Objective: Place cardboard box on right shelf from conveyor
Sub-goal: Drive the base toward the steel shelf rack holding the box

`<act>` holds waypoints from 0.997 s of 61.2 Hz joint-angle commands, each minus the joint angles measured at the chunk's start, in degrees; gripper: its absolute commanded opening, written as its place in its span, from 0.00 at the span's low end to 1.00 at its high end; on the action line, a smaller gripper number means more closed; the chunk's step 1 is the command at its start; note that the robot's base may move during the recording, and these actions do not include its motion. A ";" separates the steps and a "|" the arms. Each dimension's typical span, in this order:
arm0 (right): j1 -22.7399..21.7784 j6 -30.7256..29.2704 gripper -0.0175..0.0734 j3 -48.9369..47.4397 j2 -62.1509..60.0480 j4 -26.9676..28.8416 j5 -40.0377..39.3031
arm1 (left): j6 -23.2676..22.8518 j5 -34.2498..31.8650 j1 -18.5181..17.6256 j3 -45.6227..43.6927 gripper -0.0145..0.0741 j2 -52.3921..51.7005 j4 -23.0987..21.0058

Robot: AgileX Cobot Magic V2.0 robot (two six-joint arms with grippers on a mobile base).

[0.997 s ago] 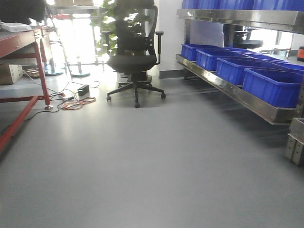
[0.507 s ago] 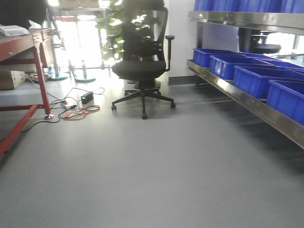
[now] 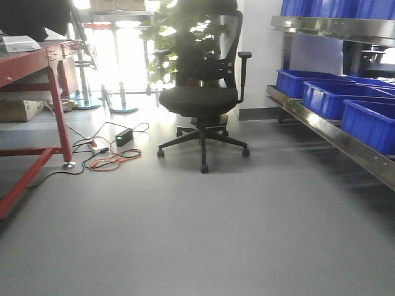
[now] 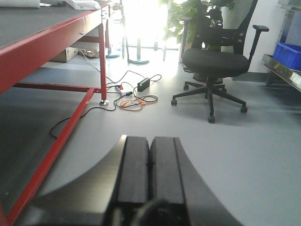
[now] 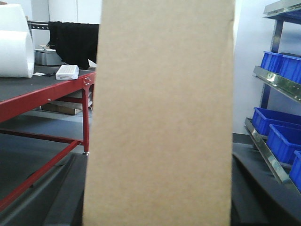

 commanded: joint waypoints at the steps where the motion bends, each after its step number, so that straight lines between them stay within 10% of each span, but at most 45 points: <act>1: -0.43 -0.29 0.50 -1.74 0.97 -1.09 -6.06 | 0.01 -4.89 -0.26 0.52 0.03 -0.89 -0.34; 61: -0.43 -0.29 0.50 -1.74 0.97 -1.09 -6.06 | 0.01 -4.89 -0.04 0.52 0.03 -0.89 -0.34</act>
